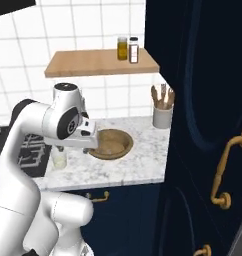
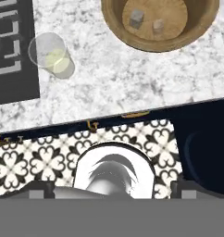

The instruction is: Grab a lemon wedge from the fridge and one ice cube from the ice bowl, and put them in the glass of lemonade.

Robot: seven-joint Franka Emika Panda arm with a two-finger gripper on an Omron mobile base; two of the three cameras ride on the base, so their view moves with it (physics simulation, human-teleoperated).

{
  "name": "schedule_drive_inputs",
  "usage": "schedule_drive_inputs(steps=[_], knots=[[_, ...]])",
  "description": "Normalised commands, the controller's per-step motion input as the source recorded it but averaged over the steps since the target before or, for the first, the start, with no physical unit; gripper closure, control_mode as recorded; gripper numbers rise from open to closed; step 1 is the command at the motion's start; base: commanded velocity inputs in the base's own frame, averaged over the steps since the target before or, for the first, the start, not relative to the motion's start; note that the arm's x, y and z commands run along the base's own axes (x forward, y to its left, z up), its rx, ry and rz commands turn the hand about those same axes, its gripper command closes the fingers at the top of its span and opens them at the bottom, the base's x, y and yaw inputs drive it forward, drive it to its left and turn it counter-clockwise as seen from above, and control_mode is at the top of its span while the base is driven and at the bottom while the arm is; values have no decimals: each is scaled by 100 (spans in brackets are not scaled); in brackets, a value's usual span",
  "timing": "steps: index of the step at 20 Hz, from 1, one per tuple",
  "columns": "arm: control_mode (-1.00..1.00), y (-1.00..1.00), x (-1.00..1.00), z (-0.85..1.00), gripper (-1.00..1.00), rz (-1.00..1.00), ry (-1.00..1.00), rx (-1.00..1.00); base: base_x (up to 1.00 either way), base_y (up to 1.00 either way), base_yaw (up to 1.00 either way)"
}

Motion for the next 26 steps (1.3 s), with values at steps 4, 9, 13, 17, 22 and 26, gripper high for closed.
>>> schedule_drive_inputs(steps=[4,9,13,17,22,26], knots=[[100,0,0,0,-100,0,0,0,99,-20,37],[100,0,0,0,-100,0,0,0,95,-41,29],[-100,-24,35,-29,-100,7,-9,0,43,-21,13],[-100,-47,53,-76,-100,1,-17,0,0,0,0],[-100,-9,26,-23,-100,-9,6,0,0,0,0],[-100,0,13,0,-100,-33,21,9,0,0,0]])
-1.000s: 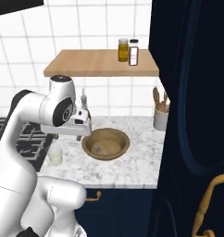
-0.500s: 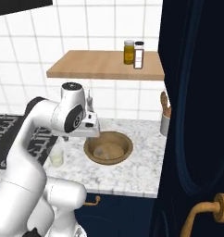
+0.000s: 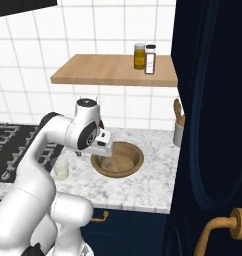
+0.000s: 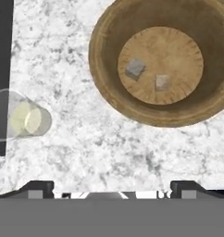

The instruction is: Grab a lemon wedge from the fridge and one ice cube from the ice bowl, and put them in the glass of lemonade.

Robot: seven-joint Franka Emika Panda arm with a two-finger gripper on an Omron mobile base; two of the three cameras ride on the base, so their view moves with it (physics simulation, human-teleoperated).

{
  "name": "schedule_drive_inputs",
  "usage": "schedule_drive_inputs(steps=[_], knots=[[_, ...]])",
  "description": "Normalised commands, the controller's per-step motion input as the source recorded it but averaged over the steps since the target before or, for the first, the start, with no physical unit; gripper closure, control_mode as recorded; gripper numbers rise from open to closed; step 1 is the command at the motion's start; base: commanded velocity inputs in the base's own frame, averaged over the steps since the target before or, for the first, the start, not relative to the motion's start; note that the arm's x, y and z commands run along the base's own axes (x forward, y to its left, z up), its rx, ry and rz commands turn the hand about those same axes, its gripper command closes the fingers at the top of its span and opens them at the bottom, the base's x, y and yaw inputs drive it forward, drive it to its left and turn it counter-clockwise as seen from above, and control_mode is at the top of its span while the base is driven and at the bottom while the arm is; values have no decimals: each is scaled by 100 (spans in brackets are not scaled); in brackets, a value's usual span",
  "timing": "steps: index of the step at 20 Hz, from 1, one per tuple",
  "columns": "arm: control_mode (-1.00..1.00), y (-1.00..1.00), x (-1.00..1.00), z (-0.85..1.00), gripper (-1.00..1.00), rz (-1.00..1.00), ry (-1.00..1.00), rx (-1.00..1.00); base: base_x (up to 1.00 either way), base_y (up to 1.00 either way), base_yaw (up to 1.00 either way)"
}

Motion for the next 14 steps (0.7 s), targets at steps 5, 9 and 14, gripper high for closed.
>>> schedule_drive_inputs(steps=[5,9,14], knots=[[-100,-25,23,-15,-100,-28,16,14,0,0,0],[-100,-9,42,-42,-100,-24,6,1,0,0,0],[-100,0,39,-47,-100,-27,5,0,0,0,0]])
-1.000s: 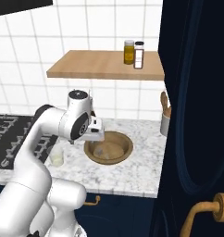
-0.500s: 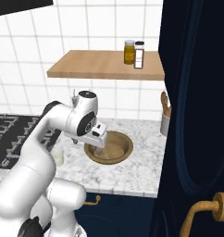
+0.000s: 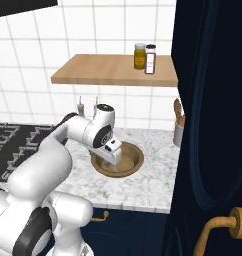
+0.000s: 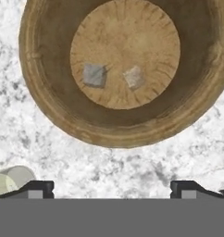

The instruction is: Grab a lemon wedge from the fridge and one ice cube from the ice bowl, and put them in the glass of lemonade.

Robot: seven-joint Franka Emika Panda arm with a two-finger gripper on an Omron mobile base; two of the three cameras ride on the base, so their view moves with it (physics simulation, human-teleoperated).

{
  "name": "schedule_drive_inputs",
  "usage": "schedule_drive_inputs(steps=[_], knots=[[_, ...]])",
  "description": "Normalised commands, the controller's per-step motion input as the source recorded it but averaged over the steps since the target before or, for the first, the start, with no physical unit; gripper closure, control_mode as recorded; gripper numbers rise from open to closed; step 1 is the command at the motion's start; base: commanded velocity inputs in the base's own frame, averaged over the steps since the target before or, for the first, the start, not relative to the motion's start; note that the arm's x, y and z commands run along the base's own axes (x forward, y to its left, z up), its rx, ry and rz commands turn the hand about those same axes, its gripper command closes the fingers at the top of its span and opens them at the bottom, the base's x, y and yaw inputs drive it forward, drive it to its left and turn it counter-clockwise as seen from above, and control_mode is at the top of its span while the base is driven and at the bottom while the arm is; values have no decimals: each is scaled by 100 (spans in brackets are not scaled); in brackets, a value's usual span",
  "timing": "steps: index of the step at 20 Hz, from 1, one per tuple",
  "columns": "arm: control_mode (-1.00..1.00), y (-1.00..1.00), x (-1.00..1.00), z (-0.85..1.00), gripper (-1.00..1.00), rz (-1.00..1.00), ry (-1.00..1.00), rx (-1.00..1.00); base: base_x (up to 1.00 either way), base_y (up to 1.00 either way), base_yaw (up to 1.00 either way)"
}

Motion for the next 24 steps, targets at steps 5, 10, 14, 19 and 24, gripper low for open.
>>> schedule_drive_inputs(steps=[5,10,14,19,24], knots=[[-100,0,27,-27,-100,-20,6,0,0,0,0],[-100,0,37,-28,-100,-11,4,0,0,0,0],[-100,0,30,-28,-100,-6,2,0,0,0,0],[-100,0,18,-23,-100,-5,1,0,0,0,0],[-100,0,10,-25,-100,-7,2,0,0,0,0]])
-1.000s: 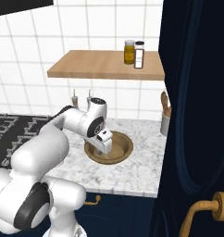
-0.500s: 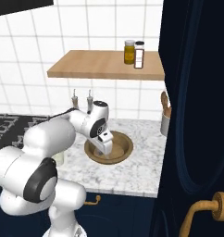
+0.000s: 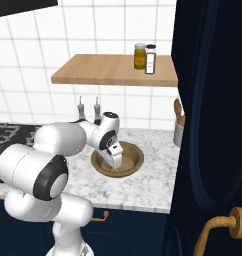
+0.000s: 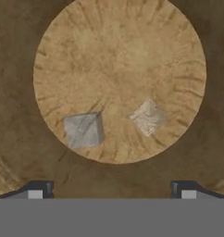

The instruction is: Grab a lemon wedge from the fridge and one ice cube from the ice bowl, and put them in the glass of lemonade.

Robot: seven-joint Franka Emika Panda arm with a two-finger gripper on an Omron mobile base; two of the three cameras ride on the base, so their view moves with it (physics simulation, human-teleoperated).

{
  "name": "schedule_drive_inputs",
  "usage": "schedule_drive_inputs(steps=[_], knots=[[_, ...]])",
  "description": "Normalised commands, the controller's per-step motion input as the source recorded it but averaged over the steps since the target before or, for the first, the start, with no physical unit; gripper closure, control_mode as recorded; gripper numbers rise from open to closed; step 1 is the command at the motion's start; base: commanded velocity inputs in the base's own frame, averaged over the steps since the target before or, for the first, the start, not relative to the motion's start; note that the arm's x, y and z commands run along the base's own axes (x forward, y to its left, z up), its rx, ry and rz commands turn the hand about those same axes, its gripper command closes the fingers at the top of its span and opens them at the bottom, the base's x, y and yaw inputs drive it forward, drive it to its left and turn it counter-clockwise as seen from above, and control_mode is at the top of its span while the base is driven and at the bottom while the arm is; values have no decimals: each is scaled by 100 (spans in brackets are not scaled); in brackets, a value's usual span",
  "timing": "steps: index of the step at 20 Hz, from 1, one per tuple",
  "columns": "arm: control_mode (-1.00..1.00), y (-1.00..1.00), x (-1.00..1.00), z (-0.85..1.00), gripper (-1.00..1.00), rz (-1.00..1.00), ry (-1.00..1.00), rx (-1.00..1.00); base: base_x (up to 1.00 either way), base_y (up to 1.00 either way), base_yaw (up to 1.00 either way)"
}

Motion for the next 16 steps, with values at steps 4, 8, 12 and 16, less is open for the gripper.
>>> schedule_drive_inputs(steps=[4,8,12,16], knots=[[-100,0,11,-27,-100,-8,0,0,0,0,0],[-100,0,15,-24,-100,-8,0,0,0,0,0],[-100,0,23,-23,-100,-8,0,0,0,0,0],[-100,0,30,-21,-100,-7,0,0,0,0,0]])
